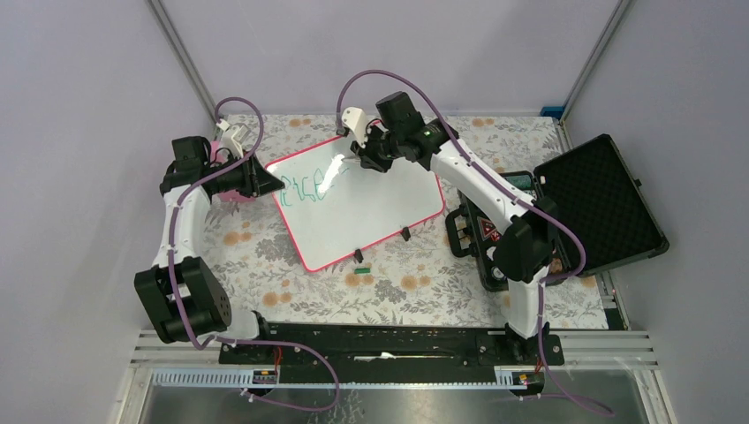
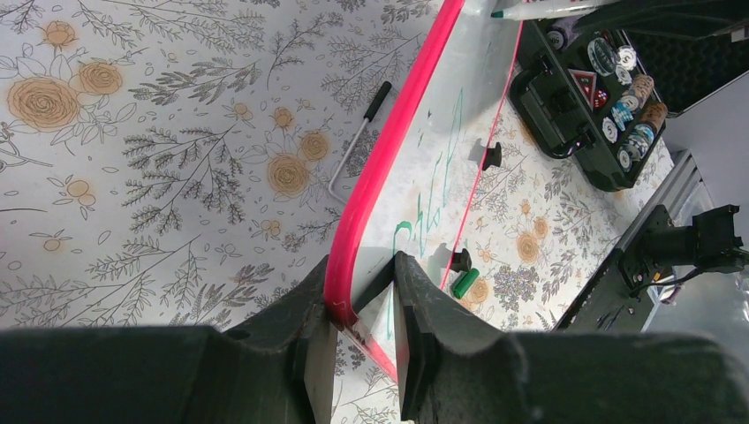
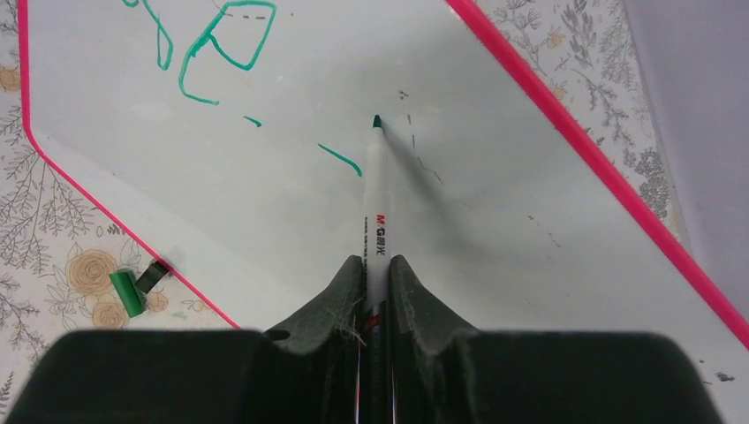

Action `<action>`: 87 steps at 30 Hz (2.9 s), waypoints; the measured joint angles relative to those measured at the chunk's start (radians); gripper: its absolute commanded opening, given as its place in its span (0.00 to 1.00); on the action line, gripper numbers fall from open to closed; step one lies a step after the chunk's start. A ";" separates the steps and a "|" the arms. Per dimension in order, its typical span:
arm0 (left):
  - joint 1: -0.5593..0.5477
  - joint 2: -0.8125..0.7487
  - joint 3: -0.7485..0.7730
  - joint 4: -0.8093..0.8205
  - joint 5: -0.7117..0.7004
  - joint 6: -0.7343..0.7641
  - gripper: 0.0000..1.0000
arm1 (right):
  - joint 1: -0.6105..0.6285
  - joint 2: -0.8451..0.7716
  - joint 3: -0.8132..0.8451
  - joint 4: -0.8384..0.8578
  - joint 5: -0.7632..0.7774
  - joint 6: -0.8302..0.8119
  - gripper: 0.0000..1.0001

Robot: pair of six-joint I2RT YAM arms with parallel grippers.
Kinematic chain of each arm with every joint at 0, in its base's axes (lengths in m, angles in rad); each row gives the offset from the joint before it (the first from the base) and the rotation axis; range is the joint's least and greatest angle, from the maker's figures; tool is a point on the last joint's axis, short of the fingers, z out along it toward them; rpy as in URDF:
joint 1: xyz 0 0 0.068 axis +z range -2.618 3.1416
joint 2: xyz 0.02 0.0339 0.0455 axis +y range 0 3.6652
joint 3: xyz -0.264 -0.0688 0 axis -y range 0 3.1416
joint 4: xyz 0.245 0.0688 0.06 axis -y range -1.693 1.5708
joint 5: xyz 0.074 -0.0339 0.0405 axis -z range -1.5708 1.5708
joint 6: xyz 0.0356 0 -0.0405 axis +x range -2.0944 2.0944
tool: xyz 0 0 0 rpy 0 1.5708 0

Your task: Write a sentence on the whiteboard

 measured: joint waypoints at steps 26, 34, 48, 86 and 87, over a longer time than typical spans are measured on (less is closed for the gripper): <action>-0.002 -0.002 0.000 0.000 -0.006 0.001 0.00 | 0.000 -0.029 -0.131 -0.023 -0.019 -0.008 0.00; -0.002 -0.002 0.000 0.000 -0.006 0.001 0.00 | 0.000 -0.037 -0.147 -0.024 -0.011 -0.018 0.00; -0.002 -0.002 0.000 0.000 -0.006 0.001 0.00 | 0.000 -0.042 -0.148 -0.031 0.013 -0.036 0.00; -0.006 -0.013 0.000 -0.002 -0.006 0.002 0.00 | -0.034 -0.051 -0.036 -0.044 0.017 -0.033 0.00; -0.006 -0.013 0.000 -0.002 -0.006 0.002 0.00 | -0.034 -0.048 -0.031 -0.044 0.016 -0.032 0.00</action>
